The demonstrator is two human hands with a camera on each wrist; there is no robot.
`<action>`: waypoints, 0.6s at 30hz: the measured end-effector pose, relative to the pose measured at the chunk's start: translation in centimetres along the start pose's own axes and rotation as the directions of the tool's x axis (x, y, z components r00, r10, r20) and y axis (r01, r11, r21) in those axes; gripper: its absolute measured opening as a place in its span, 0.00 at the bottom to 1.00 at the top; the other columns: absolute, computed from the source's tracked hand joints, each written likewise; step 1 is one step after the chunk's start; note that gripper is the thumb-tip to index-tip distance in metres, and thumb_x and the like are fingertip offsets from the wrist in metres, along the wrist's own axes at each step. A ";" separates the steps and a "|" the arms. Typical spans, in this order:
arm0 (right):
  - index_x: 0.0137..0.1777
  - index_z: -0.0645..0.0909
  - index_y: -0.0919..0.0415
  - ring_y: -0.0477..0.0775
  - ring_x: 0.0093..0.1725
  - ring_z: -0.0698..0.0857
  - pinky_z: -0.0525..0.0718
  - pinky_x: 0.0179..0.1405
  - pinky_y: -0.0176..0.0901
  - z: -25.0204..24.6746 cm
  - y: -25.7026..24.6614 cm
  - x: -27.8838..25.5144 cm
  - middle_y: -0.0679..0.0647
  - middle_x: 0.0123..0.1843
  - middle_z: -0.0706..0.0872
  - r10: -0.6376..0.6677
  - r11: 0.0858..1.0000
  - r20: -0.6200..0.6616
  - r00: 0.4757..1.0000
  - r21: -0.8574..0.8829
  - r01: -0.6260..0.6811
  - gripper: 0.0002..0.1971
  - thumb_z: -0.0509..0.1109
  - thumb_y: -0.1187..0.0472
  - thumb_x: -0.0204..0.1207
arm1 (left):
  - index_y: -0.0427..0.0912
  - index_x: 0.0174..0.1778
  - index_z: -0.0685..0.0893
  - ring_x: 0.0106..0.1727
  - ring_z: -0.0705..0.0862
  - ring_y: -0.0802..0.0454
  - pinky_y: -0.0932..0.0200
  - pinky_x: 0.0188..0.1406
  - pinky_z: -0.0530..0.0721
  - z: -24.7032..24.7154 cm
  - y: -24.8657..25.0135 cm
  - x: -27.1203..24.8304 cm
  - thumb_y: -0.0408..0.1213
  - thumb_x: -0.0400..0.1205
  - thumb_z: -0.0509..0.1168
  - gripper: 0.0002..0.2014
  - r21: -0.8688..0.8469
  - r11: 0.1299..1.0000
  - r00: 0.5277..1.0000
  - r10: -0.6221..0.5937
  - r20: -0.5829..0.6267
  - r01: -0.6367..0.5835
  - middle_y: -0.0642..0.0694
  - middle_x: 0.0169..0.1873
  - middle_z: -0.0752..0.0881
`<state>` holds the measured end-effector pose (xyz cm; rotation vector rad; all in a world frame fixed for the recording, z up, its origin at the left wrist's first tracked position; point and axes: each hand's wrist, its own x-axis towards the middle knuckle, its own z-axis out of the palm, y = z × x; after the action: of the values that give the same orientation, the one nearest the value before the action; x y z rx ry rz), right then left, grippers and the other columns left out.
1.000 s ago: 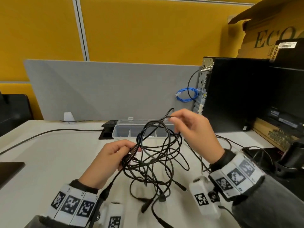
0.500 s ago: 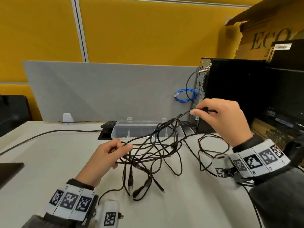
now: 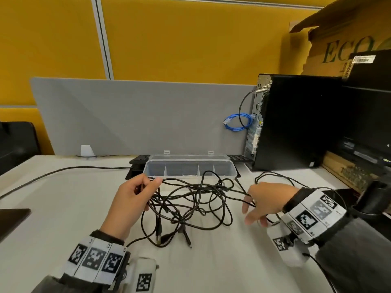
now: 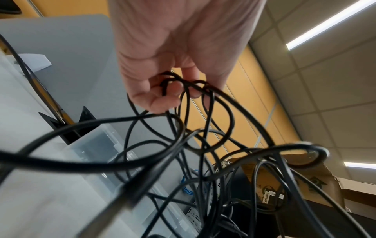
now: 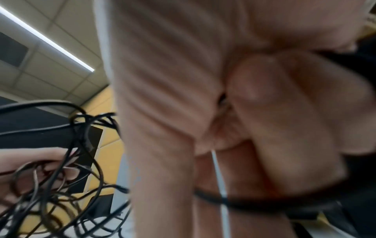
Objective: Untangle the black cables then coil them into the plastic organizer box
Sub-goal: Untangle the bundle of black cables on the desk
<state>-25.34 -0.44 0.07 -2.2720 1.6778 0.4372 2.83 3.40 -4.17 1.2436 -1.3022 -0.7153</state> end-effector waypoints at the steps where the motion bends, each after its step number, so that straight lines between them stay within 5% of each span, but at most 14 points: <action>1: 0.50 0.85 0.50 0.42 0.36 0.84 0.78 0.39 0.34 0.2 -0.1 0.2 0.43 0.32 0.86 -0.038 0.998 -0.036 0.999 0.039 0.039 0.10 0.72 0.48 0.72 | 0.40 0.28 0.74 0.28 0.70 0.55 0.61 0.29 0.73 0.0 0.1 -0.1 0.43 0.78 0.67 0.16 0.013 1.000 0.999 0.004 0.035 -0.005 0.57 0.19 0.73; 3: 0.39 0.85 0.49 0.36 0.34 0.81 0.79 0.38 0.30 -0.1 -0.3 -0.1 0.38 0.32 0.84 -0.202 0.952 -0.198 0.959 0.189 0.239 0.08 0.68 0.50 0.76 | 0.46 0.36 0.82 0.34 0.78 0.61 0.63 0.38 0.75 0.0 0.3 -0.4 0.49 0.75 0.67 0.10 0.068 0.997 0.986 0.025 0.164 -0.037 0.61 0.30 0.82; 5: 0.36 0.82 0.48 0.34 0.30 0.76 0.75 0.35 0.24 -1.0 -1.2 -0.9 0.35 0.27 0.80 -0.354 0.804 -0.335 0.873 0.369 0.467 0.11 0.65 0.52 0.79 | 0.59 0.46 0.86 0.42 0.80 0.64 0.65 0.45 0.76 0.1 0.2 -0.6 0.55 0.70 0.68 0.12 0.149 0.987 0.939 0.012 0.345 -0.068 0.59 0.40 0.84; 6: 0.36 0.81 0.48 0.34 0.29 0.75 0.74 0.34 0.23 -1.4 -1.8 -1.4 0.35 0.27 0.79 -0.392 0.724 -0.397 0.830 0.424 0.544 0.11 0.64 0.55 0.80 | 0.62 0.47 0.86 0.39 0.78 0.63 0.67 0.43 0.74 0.1 0.1 -0.8 0.56 0.68 0.68 0.13 0.190 0.979 0.910 -0.005 0.415 -0.081 0.57 0.38 0.82; 9: 0.32 0.77 0.52 0.35 0.24 0.71 0.70 0.28 0.22 -2.2 -2.8 -2.2 0.39 0.23 0.75 -0.335 0.530 -0.578 0.744 0.537 0.656 0.12 0.62 0.55 0.78 | 0.58 0.32 0.86 0.30 0.74 0.63 0.69 0.35 0.69 0.6 0.5 -1.1 0.57 0.68 0.67 0.09 0.255 0.962 0.903 -0.019 0.429 -0.101 0.55 0.25 0.77; 11: 0.27 0.74 0.55 0.38 0.22 0.66 0.68 0.26 0.25 -2.4 -2.7 -2.4 0.43 0.21 0.69 -0.220 0.452 -0.659 0.719 0.585 0.674 0.16 0.64 0.47 0.72 | 0.52 0.21 0.83 0.33 0.81 0.62 0.67 0.39 0.73 0.8 0.6 -1.0 0.57 0.72 0.65 0.17 0.276 0.958 0.936 -0.023 0.351 -0.080 0.51 0.26 0.84; 13: 0.26 0.72 0.65 0.42 0.22 0.64 0.67 0.25 0.28 -2.5 -2.1 -2.2 0.48 0.23 0.65 -0.101 0.508 -0.725 0.682 0.551 0.662 0.25 0.67 0.41 0.66 | 0.48 0.16 0.79 0.33 0.82 0.53 0.60 0.41 0.76 0.7 0.5 -0.8 0.53 0.77 0.65 0.23 0.325 0.944 0.963 -0.040 0.266 -0.051 0.46 0.24 0.83; 14: 0.26 0.71 0.66 0.43 0.22 0.64 0.67 0.24 0.29 -2.4 -1.7 -2.2 0.51 0.22 0.65 -0.070 0.639 -0.781 0.621 0.443 0.629 0.28 0.67 0.39 0.65 | 0.48 0.14 0.76 0.28 0.78 0.53 0.58 0.38 0.75 0.5 0.5 -0.6 0.51 0.78 0.65 0.25 0.341 0.939 0.972 -0.044 0.229 -0.038 0.47 0.20 0.78; 16: 0.23 0.66 0.59 0.47 0.24 0.65 0.63 0.23 0.34 -2.4 -0.6 -2.2 0.50 0.21 0.64 -0.144 0.963 -0.891 0.430 -0.027 0.267 0.29 0.63 0.33 0.68 | 0.47 0.11 0.72 0.20 0.69 0.59 0.58 0.31 0.70 0.2 0.4 -0.4 0.48 0.79 0.66 0.28 0.362 0.932 0.984 -0.053 0.168 -0.012 0.51 0.14 0.70; 17: 0.23 0.64 0.54 0.49 0.25 0.65 0.60 0.25 0.37 -2.4 -0.1 -2.1 0.48 0.22 0.63 -0.227 0.973 -0.909 0.350 -0.224 0.050 0.28 0.60 0.32 0.70 | 0.47 0.11 0.70 0.18 0.67 0.60 0.59 0.30 0.68 0.1 0.4 -0.3 0.47 0.79 0.66 0.28 0.360 0.933 0.988 -0.055 0.146 -0.002 0.52 0.12 0.68; 18: 0.24 0.66 0.53 0.50 0.27 0.64 0.59 0.27 0.40 -2.3 0.3 -2.2 0.47 0.23 0.63 -0.252 0.951 -0.902 0.350 -0.297 -0.081 0.26 0.58 0.32 0.72 | 0.46 0.12 0.70 0.18 0.67 0.60 0.59 0.30 0.68 0.1 0.3 -0.2 0.46 0.79 0.66 0.27 0.355 0.935 0.990 -0.058 0.128 0.008 0.52 0.12 0.68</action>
<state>-26.09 0.51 3.05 -3.1060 1.9518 -0.9900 2.66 3.67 -3.98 1.5292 -1.5758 -0.6137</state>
